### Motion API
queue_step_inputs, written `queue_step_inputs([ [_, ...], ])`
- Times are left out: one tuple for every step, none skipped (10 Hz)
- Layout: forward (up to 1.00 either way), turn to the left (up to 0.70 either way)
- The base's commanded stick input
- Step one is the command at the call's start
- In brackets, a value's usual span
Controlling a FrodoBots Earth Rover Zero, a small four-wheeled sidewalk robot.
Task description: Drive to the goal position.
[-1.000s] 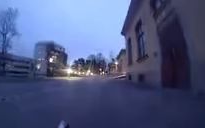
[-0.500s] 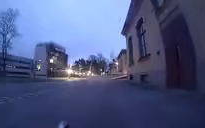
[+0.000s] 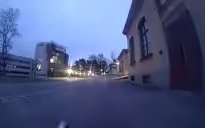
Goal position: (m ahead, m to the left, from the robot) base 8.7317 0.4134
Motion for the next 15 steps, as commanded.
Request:
queue_step_inputs([
  [0.50,0.00],
  [0.50,0.00],
  [0.50,0.00],
  [0.50,0.00],
  [0.50,0.00],
  [0.50,0.00],
  [0.50,0.00],
  [0.50,0.00],
  [0.50,0.00],
  [0.50,0.00],
  [0.50,0.00],
  [0.50,0.00],
  [0.50,0.00],
  [0.50,0.00],
  [0.50,0.00],
])
